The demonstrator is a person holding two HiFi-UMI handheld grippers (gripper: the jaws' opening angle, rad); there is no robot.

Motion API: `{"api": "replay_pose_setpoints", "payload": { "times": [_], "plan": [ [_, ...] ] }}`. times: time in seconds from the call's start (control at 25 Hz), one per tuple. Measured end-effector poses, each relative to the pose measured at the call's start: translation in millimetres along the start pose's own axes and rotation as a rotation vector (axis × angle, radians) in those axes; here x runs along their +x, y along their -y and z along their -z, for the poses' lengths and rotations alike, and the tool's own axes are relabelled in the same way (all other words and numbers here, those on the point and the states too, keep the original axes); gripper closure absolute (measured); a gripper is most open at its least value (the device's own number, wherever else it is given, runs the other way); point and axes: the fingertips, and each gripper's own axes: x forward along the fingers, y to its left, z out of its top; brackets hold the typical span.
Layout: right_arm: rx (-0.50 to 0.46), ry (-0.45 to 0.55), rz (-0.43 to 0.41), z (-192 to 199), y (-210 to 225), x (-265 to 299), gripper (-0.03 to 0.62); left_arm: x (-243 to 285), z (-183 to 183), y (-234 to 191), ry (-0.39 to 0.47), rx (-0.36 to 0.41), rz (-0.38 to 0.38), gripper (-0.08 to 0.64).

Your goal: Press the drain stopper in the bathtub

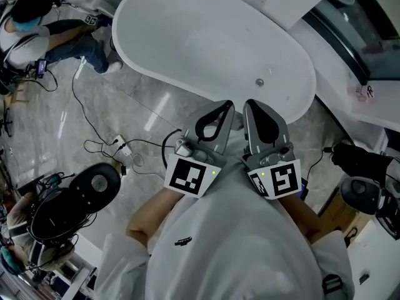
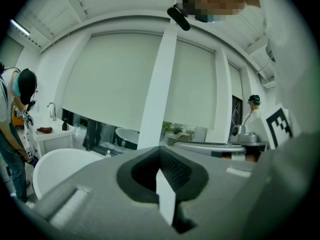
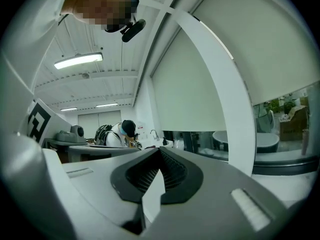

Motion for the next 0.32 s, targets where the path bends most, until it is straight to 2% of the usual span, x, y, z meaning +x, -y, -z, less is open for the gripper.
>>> {"api": "replay_pose_setpoints", "payload": {
  "times": [0.32],
  "plan": [
    [-0.011,-0.020,-0.022,8.6,-7.7,-26.2,0.600,-5.2,7.1,29.9,0.007,-0.006,0.011,0.558]
  ]
}}
